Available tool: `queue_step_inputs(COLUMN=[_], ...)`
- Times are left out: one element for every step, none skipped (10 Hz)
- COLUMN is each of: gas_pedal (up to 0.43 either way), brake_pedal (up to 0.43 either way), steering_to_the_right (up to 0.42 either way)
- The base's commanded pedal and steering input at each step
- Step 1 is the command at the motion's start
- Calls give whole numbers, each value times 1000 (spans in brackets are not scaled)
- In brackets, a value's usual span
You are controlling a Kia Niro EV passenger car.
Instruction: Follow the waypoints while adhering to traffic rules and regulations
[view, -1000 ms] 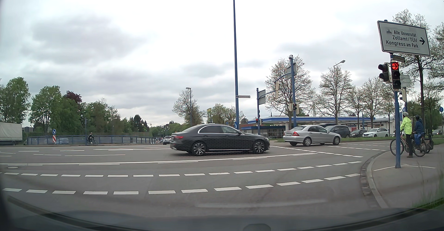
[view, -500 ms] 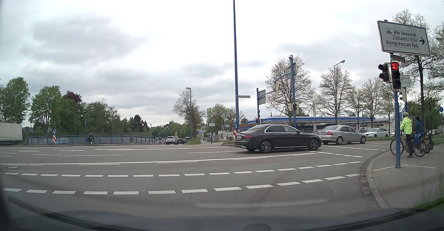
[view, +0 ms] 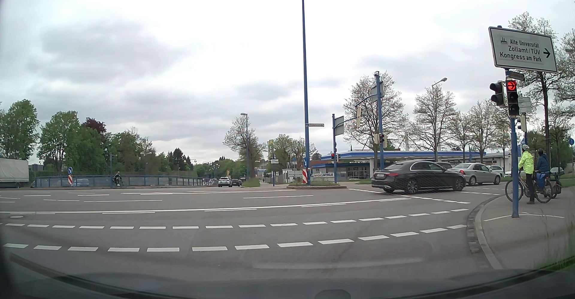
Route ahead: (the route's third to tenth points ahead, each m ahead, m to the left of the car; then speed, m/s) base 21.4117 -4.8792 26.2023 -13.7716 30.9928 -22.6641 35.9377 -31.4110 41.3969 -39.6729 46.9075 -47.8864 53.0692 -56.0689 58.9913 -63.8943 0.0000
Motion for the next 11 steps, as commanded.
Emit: queue_step_inputs(gas_pedal=[0,0,0,0,0,0,0,0,0,0,0], brake_pedal=[244,244,244,244,244,244,238,238,244,244,244], steering_to_the_right=[33,33,33,33,33,33,33,33,33,33,33])
